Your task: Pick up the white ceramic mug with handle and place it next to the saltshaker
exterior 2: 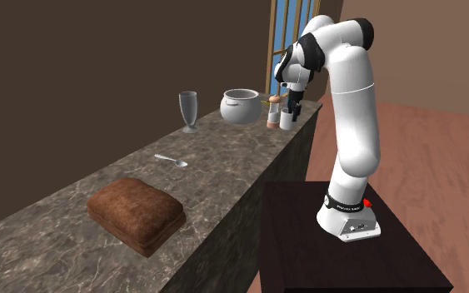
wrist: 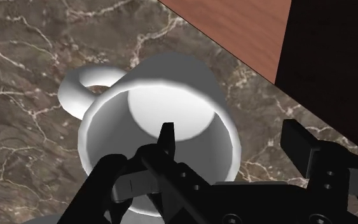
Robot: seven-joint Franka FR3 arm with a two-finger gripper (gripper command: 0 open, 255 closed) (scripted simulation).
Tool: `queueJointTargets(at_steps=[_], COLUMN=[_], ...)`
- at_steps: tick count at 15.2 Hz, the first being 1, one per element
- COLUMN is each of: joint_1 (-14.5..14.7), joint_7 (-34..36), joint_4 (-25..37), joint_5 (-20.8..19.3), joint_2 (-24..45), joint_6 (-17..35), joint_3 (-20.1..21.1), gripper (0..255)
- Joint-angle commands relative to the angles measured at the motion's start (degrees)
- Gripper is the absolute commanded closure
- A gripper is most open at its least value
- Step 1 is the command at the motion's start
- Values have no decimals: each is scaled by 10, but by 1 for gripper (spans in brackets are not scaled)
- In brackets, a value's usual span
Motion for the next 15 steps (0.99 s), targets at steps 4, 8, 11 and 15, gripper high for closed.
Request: queueJointTargets(at_steps=[4, 8, 11, 15], joint_1=[10, 38, 38, 38], joint_7=[10, 39, 39, 39], joint_4=[6, 29, 29, 29], joint_5=[-16, -60, -60, -60], joint_2=[-14, -51, -51, -51], joint_6=[-14, -53, -53, -53], joint_3=[-12, -42, -42, -42], gripper=[0, 0, 0, 0])
